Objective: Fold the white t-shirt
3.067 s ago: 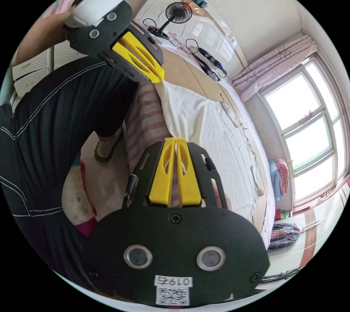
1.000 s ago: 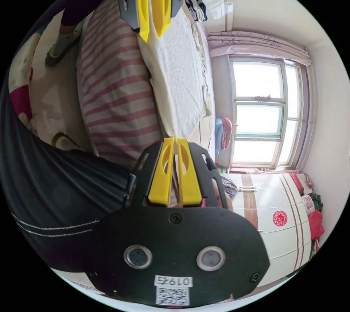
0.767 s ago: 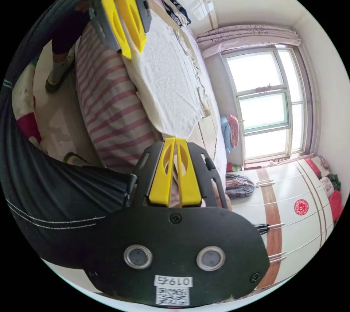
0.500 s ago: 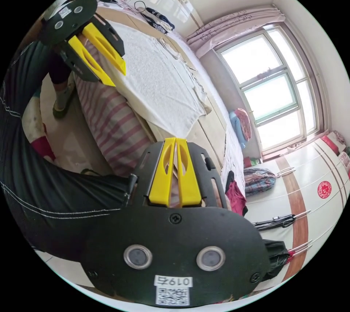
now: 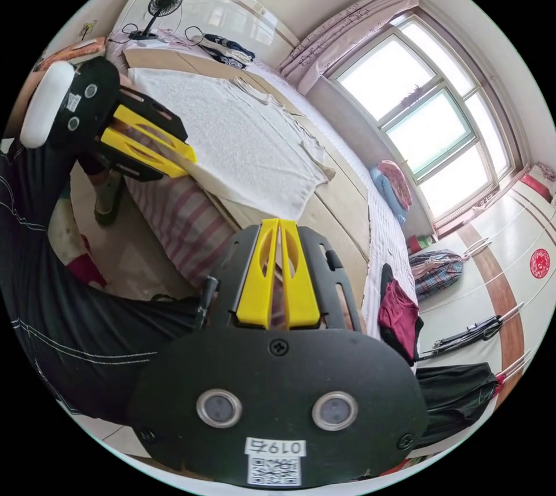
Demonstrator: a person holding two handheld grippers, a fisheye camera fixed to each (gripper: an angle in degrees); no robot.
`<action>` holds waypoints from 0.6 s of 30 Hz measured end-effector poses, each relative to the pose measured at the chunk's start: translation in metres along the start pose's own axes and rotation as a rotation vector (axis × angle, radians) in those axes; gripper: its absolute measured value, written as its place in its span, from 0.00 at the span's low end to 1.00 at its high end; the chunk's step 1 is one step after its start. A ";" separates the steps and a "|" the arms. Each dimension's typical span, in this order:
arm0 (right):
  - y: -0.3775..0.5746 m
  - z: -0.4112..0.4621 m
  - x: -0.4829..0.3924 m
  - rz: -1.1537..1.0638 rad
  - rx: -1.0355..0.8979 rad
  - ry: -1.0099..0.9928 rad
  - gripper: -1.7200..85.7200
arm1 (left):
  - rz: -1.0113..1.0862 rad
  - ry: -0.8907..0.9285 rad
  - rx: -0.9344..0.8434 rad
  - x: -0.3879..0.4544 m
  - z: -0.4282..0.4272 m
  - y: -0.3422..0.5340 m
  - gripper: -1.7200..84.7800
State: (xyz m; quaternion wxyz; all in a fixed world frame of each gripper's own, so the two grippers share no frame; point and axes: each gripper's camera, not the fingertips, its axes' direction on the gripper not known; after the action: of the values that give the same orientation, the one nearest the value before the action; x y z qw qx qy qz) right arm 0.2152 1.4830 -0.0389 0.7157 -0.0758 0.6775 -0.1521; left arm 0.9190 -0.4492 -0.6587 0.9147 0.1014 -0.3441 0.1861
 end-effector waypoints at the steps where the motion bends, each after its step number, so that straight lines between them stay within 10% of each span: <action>1: -0.001 -0.003 0.002 0.006 0.003 -0.001 0.01 | -0.018 0.011 0.008 -0.003 -0.002 0.001 0.04; 18: -0.008 -0.015 -0.046 -0.238 -0.166 0.084 0.02 | -0.089 0.177 0.027 -0.009 0.009 0.023 0.03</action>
State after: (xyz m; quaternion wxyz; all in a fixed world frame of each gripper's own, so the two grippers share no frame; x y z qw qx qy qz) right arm 0.1973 1.4918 0.0058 0.6549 -0.2077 0.7034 -0.1824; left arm 0.8981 -0.4333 -0.6571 0.9475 0.1119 -0.2545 0.1580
